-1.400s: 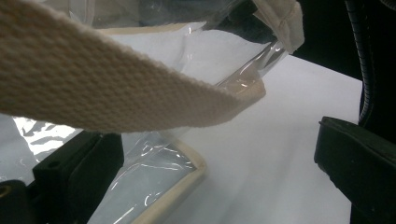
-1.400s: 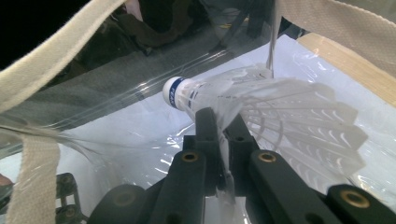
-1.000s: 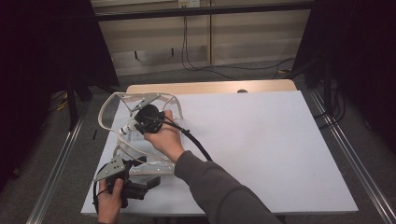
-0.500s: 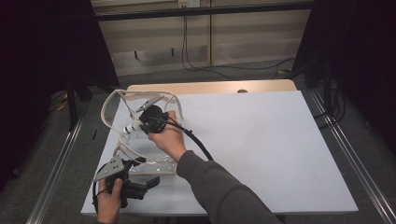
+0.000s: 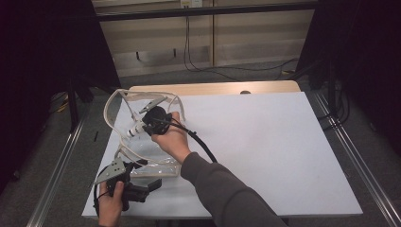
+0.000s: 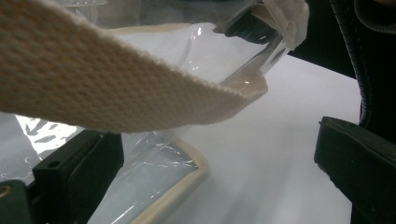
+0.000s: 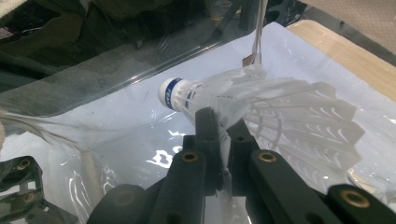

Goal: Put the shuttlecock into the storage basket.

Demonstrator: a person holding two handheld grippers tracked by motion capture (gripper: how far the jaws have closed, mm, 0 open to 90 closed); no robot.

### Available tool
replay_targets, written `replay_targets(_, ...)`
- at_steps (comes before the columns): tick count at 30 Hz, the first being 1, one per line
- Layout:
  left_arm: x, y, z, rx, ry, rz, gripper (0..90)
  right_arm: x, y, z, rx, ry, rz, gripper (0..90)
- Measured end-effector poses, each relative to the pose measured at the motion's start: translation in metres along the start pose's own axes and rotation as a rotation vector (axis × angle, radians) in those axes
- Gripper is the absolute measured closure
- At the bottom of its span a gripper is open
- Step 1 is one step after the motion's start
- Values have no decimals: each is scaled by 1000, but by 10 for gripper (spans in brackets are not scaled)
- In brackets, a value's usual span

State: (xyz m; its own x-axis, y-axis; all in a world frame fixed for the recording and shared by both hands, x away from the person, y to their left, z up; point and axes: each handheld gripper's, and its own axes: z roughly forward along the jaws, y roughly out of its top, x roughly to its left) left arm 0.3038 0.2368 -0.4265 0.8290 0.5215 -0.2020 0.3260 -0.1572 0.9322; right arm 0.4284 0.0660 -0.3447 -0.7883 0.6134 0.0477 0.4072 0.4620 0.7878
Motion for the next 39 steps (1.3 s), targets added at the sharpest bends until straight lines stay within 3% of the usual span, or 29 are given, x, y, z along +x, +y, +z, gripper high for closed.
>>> replay_targets(11, 0, 0, 0, 0, 1, 2, 14, -4, -2, -2, 4, 0, 12, 873)
replay_targets(19, 0, 0, 0, 2, -3, 3, 14, -1, -4, 3, 33, 10, -14, 872)
replay_targets(34, 1, 0, 0, 4, -1, 2, 14, 0, -4, 6, 36, 23, -23, 872)
replay_targets(36, 1, 0, -1, 5, -1, 2, 14, 0, -4, 6, 32, 18, -24, 799)
replay_targets(37, 1, 0, -1, 4, -2, 2, 15, -1, -4, 7, 30, 20, -6, 666)
replay_targets(39, 0, 0, -1, 0, 0, -2, 15, -1, -5, 9, 49, 13, 0, 560)
